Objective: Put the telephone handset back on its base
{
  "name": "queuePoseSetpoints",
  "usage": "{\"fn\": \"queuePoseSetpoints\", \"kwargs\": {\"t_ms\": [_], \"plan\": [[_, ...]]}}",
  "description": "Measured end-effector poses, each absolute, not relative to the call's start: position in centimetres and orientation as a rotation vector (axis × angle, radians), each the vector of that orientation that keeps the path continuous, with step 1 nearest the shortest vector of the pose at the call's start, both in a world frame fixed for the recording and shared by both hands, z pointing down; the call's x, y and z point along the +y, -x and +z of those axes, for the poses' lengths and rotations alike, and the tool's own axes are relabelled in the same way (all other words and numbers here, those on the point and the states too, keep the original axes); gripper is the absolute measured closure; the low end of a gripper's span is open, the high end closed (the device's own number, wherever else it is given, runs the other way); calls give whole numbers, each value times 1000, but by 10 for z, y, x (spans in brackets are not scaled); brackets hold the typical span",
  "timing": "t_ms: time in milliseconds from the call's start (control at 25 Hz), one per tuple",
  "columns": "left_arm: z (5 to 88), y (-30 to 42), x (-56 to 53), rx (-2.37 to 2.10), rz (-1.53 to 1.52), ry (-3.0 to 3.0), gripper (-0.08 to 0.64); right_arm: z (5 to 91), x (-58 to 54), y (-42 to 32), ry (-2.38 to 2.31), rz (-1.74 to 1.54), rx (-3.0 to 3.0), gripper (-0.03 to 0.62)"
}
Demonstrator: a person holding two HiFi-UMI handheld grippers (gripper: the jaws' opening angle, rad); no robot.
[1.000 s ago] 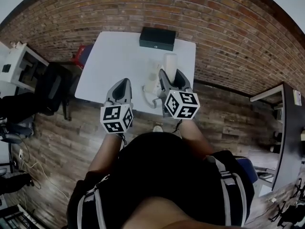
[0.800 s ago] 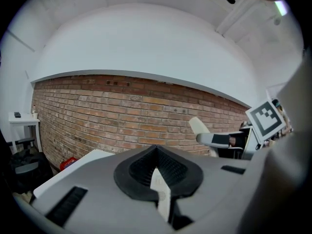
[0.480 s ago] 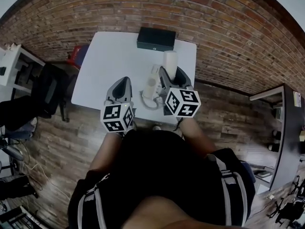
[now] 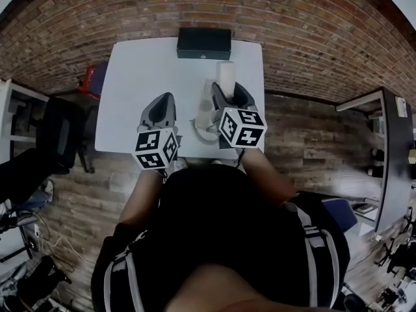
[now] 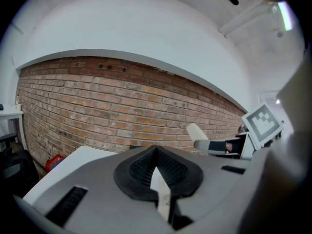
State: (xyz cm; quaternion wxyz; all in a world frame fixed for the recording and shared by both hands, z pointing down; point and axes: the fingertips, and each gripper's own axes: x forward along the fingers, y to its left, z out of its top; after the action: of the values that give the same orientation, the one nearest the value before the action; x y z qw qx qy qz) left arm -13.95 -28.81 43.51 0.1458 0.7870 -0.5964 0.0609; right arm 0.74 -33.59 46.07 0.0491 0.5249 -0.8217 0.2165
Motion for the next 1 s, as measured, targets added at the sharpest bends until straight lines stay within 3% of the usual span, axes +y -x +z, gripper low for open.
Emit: {"fn": "queuePoseSetpoints", "kwargs": {"t_ms": [1000], "plan": [[453, 185, -292, -1702, 196, -2219, 558, 586, -351, 11, -1661, 896, -2094, 379]]}}
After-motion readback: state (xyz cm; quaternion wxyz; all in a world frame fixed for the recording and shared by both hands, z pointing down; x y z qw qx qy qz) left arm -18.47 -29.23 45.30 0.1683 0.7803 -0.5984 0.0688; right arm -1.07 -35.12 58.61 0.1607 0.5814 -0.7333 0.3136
